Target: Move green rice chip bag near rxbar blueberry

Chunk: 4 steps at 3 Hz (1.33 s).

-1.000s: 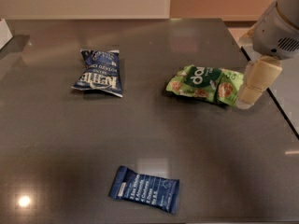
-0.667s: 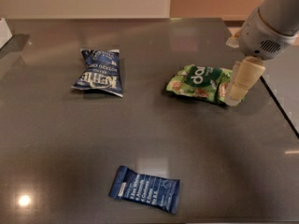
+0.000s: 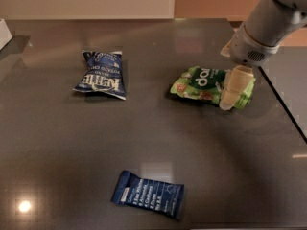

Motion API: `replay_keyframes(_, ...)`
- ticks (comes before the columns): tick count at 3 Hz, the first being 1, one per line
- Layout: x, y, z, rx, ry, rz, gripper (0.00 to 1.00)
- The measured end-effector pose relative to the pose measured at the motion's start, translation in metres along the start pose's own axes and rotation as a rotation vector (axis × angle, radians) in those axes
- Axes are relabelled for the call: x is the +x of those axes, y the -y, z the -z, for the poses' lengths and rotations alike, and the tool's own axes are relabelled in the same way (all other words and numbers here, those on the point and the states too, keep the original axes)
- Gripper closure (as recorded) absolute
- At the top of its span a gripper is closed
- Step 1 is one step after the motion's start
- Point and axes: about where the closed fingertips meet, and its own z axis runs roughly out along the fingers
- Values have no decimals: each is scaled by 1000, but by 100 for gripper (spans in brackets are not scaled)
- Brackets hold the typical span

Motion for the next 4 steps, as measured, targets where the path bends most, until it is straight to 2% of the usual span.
replay_keyframes(2,8,6,-30,-49,-46,25,0)
replay_keyframes(3,9,11,-35,-53,-63,29,18)
replay_keyframes(4,6,11,-35,-61,-57,35,42)
